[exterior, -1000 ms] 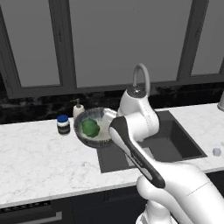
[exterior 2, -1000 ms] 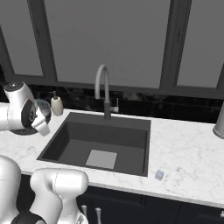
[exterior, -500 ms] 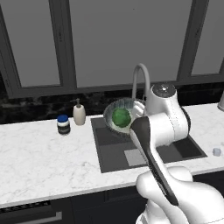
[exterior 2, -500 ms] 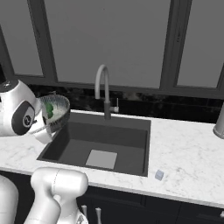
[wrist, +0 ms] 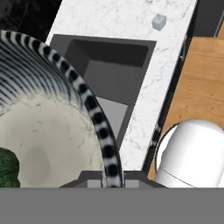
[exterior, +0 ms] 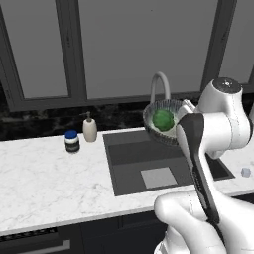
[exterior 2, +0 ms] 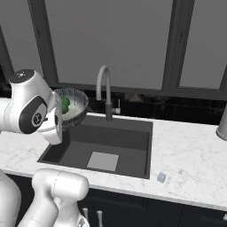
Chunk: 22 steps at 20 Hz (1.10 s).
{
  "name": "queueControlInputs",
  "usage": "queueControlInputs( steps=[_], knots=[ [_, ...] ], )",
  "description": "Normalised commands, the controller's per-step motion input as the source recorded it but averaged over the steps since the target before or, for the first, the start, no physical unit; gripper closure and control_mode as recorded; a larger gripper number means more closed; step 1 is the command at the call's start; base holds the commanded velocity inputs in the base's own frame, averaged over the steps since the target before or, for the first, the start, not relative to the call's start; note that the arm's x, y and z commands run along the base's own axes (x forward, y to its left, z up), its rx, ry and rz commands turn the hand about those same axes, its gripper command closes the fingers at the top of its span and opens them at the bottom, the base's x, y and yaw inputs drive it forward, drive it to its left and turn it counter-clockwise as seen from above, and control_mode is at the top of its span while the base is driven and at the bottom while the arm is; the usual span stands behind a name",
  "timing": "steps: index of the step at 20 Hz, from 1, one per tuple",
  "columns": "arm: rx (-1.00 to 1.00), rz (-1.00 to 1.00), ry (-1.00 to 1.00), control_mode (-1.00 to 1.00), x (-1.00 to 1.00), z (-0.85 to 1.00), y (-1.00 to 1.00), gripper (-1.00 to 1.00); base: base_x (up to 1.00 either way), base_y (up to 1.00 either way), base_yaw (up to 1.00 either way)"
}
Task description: Pick the broccoli from the sink and place it in the bowl. Then pick the bowl and place it in the microwave. Then close the microwave door and press the start button.
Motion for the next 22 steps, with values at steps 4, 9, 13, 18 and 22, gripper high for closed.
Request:
queueControlInputs(
  steps=[4,9,13,18,22],
  knots=[
    [0.06,0.0,0.0,-1.0,-0.14,0.3,-0.23,1.0,0.0,0.0,0.0],
    [-0.01,-0.14,0.02,-1.0,-0.08,0.51,-0.16,1.0,0.0,0.0,0.0],
    [0.0,-0.11,0.04,-1.0,-0.01,0.44,-0.23,1.0,0.0,0.0,0.0],
    [0.05,0.0,-0.02,-1.0,-0.27,0.3,-0.13,1.0,0.0,0.0,0.0],
    [0.01,0.0,-0.03,-1.0,-0.32,0.28,0.0,1.0,0.0,0.0,0.0]
  ],
)
